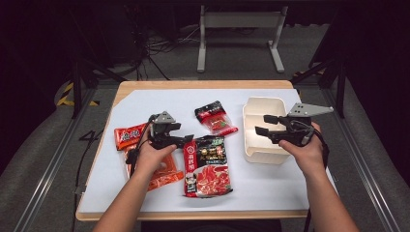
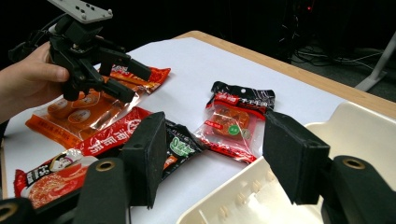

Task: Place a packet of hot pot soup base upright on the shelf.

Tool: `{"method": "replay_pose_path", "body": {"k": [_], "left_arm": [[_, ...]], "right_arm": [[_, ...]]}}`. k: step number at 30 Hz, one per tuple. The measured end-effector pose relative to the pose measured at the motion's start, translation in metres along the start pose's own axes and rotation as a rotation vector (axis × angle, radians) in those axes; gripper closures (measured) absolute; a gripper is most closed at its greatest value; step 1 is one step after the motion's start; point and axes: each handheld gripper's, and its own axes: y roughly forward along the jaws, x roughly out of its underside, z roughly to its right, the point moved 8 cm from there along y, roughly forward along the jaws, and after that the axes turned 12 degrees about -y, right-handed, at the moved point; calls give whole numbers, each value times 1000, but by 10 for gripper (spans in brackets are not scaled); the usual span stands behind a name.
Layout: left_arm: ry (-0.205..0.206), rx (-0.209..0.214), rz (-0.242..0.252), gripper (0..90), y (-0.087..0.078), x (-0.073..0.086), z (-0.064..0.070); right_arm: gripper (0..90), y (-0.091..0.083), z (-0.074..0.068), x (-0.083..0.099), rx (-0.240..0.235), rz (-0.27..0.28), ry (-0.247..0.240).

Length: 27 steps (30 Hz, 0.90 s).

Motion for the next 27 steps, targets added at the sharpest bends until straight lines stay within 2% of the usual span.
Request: {"method": "replay_pose_path", "body": {"k": [4, 7, 9, 15, 17, 22, 27], "left_arm": [[-10, 26, -44, 239, 6, 6, 1], [-4, 15, -79, 238, 9, 11, 1], [-13, 18, -86, 239, 10, 12, 1], [-34, 1, -169, 253, 16, 22, -3], [-44, 5, -176, 258, 18, 24, -4], [-44, 2, -216, 319, 22, 29, -5], [-32, -2, -252, 317, 28, 34, -3]], "right_arm": [[401, 2, 0, 1, 6, -13, -8], [398, 4, -4, 0, -4, -15, -16], [397, 4, -5, 0, -5, -15, -21], [394, 7, -9, -1, -17, -21, -35], [393, 7, -9, -1, -19, -21, -36], [391, 8, -11, -1, -21, -23, -40], [391, 9, -11, -1, -24, -27, -39]]}}
